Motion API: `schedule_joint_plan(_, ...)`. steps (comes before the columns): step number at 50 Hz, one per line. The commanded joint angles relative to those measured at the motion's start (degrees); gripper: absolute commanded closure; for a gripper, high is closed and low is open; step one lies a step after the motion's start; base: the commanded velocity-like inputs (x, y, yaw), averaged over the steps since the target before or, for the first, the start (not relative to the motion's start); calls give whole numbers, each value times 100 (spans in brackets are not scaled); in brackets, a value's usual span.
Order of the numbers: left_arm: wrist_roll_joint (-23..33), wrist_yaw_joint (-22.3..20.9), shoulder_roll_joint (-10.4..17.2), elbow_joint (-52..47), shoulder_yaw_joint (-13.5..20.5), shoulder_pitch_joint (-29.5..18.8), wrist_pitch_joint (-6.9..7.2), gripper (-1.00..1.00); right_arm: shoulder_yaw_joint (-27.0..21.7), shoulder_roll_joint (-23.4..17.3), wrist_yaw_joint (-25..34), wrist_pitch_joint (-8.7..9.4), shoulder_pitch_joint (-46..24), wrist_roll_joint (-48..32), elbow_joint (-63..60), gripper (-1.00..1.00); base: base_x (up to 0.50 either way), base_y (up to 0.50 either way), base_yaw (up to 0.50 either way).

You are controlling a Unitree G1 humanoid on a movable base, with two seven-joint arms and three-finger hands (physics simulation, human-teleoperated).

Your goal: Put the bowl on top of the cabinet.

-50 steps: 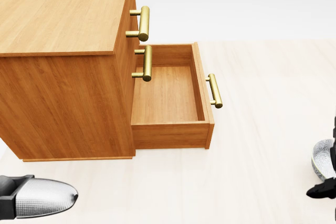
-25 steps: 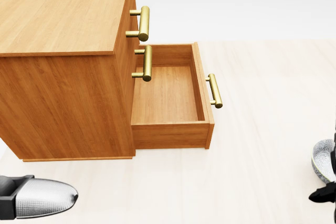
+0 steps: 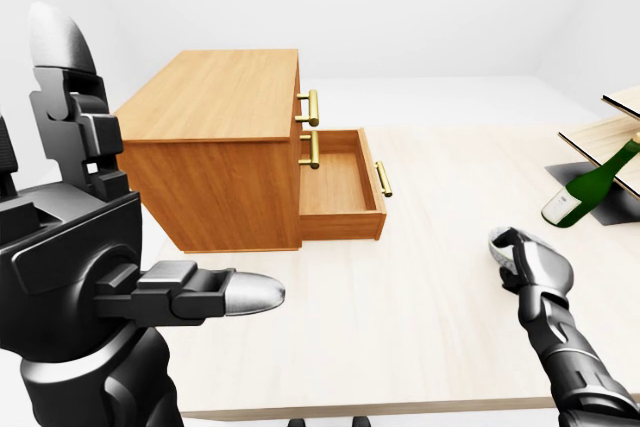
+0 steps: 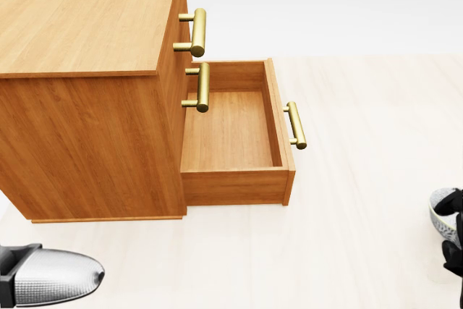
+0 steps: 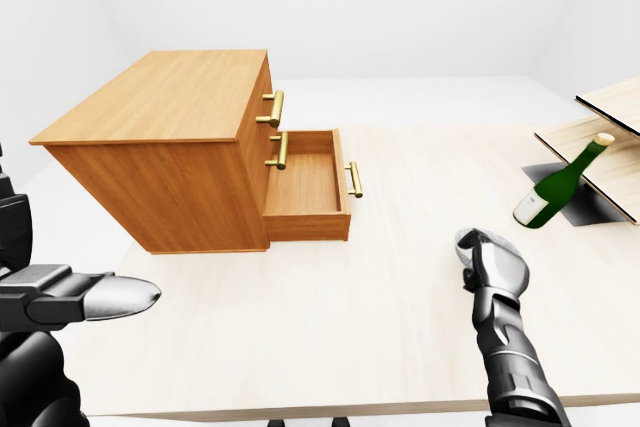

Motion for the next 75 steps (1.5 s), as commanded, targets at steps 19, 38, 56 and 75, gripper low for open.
schedule_joint_plan(19,-7,7,5,-9,2,-8,0,-100,-561,230,1063,0,416,38,-2206,100,0,0,0)
schedule_joint_plan(38,59,-26,-29,98,-42,91,0,-100,-791,290,1865,0,139,-69,-3464,100,0,0,0)
schedule_joint_plan(56,39,-23,-20,97,-16,69,0,-100,-689,299,2568,0,-392,-311,-4266,100,0,0,0)
schedule_joint_plan(75,-73,14,14,8,88,-19,0,-100,-410,249,3297,424,-1532,-372,-4633,100,0,0,0)
